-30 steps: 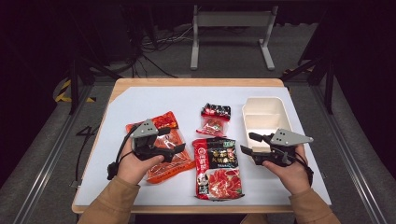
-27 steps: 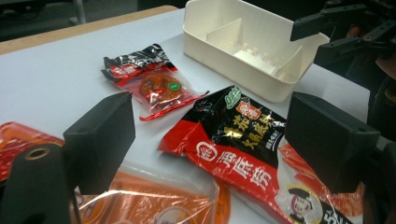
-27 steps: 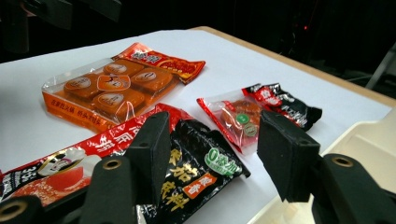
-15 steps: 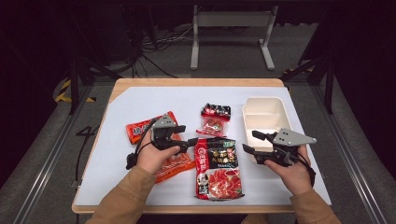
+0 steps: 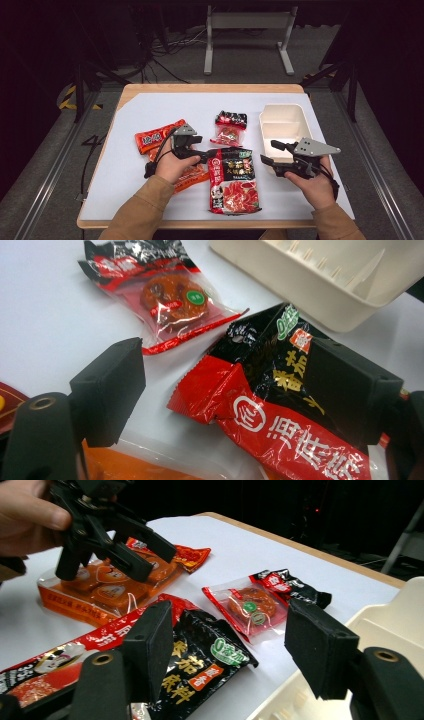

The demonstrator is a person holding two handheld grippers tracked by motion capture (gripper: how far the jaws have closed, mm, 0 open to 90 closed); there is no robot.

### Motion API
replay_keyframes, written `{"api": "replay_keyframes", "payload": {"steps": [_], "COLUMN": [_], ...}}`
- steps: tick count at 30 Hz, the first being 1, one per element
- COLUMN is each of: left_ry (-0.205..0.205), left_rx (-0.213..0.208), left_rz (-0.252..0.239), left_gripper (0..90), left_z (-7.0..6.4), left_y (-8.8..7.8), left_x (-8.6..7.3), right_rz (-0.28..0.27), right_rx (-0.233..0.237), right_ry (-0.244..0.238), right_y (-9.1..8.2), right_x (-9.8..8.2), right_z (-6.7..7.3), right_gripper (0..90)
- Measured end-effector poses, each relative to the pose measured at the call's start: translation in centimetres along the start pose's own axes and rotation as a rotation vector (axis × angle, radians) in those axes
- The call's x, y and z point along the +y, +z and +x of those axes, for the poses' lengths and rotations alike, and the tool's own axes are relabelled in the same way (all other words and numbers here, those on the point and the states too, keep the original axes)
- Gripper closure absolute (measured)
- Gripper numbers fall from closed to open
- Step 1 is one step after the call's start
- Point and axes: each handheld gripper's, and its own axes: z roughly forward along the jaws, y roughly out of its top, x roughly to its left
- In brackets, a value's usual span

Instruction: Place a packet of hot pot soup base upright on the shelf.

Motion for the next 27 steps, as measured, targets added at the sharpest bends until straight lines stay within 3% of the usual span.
{"api": "replay_keyframes", "payload": {"steps": [6,15,27], "left_ry": [-0.003,-0.035,-0.035], "left_rx": [0.008,0.002,-0.002], "left_rz": [0.060,0.144,0.237], "left_gripper": [19.5,25.7,32.0], "left_z": [0.0,0.0,-0.2], "left_y": [1.3,2.5,3.7], "left_x": [-0.3,-0.4,-0.8], "right_rz": [0.010,0.014,0.017], "right_rx": [0.025,0.025,0.025], "right_ry": [0.020,0.034,0.033], "right_y": [0.2,0.2,0.2], "right_x": [-0.1,-0.2,-0.2], "right_z": [0.1,-0.1,0.0], "right_gripper": [40.1,40.0,39.8]}}
